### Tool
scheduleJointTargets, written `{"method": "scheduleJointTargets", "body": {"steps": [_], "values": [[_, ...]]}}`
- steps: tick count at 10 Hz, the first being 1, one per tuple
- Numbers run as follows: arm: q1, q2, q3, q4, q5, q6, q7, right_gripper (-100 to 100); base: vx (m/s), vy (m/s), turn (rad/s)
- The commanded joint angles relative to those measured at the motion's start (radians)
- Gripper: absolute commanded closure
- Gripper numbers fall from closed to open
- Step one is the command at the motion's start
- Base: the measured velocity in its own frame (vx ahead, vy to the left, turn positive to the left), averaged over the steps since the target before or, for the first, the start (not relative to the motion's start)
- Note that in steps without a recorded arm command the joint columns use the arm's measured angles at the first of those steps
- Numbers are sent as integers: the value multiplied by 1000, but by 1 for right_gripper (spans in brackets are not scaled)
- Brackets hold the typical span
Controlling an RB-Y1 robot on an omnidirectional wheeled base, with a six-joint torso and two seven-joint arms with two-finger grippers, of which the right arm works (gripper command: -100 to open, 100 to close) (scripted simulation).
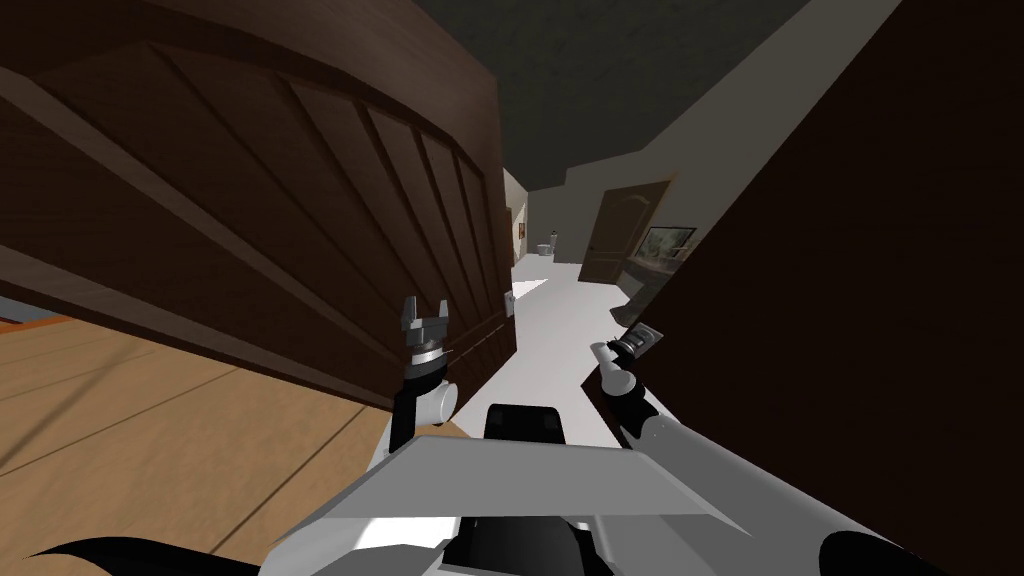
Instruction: Push the door open
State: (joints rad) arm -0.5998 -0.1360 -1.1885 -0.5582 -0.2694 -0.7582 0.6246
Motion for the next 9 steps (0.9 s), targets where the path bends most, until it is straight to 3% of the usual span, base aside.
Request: {"method": "scheduleJointTargets", "body": {"steps": [1,3,5,6,9], "values": [[2,8,-35,-22,-9,-18,27,100,60,-59,32],[-3,12,-50,-23,-13,-27,40,100,81,-84,17],[-16,23,-91,-25,-24,-53,76,100,106,-103,12],[-16,23,-91,-25,-24,-53,76,100,79,-95,-14],[-33,39,-147,-29,-38,-88,124,100,100,-115,9]]}}
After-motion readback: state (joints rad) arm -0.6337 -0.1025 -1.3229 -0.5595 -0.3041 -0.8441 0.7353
